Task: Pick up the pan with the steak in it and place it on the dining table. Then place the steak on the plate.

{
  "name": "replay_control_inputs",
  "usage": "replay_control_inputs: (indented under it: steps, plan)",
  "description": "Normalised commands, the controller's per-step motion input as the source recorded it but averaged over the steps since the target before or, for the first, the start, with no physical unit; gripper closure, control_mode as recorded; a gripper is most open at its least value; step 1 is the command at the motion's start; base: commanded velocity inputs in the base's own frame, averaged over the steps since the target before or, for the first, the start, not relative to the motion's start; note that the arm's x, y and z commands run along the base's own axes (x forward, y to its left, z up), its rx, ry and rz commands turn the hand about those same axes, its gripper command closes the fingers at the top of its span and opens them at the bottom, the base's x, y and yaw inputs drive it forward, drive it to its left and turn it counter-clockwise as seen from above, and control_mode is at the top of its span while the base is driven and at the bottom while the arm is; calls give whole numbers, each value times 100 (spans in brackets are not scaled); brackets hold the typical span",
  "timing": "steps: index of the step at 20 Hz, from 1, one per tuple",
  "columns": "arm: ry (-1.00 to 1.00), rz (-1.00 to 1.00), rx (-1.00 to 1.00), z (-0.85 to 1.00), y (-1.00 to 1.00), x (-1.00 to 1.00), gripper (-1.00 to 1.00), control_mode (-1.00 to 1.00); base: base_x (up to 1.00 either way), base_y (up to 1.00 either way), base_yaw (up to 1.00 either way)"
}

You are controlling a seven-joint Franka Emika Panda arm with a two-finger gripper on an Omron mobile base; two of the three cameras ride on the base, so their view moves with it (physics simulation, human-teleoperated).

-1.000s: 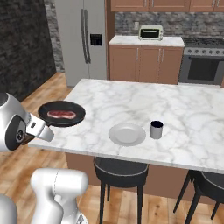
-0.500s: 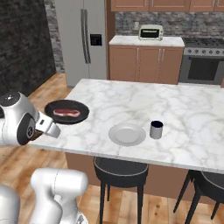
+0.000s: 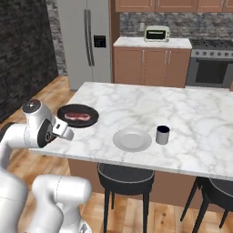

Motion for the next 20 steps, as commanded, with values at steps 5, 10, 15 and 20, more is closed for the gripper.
replay_control_inputs:
  steps: [5,10,15,20]
  plan:
    - [0,0,0,-45,-4,63,100,-100,0,0,0]
    - [0,-4,-1,-36,-5,45,100,-100,0,0,0]
    - [3,-16,-2,-19,0,26,100,-100,0,0,0]
    - [3,-10,-1,-11,0,6,100,-100,0,0,0]
